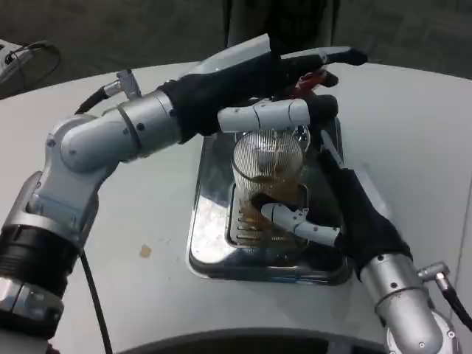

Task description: Grasp the cup under the faucet to collect the drink, then remove the cup.

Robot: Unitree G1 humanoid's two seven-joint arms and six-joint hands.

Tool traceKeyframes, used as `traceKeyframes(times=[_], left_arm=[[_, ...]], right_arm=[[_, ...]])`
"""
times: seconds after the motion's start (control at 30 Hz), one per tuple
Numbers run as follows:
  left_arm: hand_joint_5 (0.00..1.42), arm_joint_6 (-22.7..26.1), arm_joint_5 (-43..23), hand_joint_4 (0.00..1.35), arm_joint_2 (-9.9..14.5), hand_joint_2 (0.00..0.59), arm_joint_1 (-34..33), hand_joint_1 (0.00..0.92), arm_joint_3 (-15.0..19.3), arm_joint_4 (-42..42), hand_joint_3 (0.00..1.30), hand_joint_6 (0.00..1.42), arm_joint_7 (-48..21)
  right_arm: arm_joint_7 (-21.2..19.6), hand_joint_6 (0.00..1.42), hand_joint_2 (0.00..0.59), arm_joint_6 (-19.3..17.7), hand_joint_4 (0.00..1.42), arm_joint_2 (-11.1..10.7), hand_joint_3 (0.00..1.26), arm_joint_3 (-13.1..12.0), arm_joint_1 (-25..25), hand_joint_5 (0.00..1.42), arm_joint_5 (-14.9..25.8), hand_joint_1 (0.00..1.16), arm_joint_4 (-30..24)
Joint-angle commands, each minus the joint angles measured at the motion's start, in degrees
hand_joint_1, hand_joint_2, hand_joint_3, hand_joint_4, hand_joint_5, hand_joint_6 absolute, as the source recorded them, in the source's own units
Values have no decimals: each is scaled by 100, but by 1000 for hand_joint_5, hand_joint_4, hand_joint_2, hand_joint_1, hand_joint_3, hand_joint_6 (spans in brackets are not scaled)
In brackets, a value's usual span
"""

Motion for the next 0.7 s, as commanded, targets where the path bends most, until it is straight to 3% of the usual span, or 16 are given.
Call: traceKeyframes(times=[0.03,0.4,0.7], left_arm=[[121,60,222,11,33,48,-6,0,-96,216,126,109,-108],[121,-33,245,14,7,50,-121,0,-115,387,135,110,-143],[121,-43,261,18,18,49,-180,0,-125,416,143,111,-165]], right_arm=[[-12,34,208,-269,0,-81,0,11,-143,15,54,728,150],[42,33,202,-576,0,-232,0,-37,-220,15,277,722,539],[167,33,200,-926,0,-311,0,-118,-574,15,538,719,1019]])
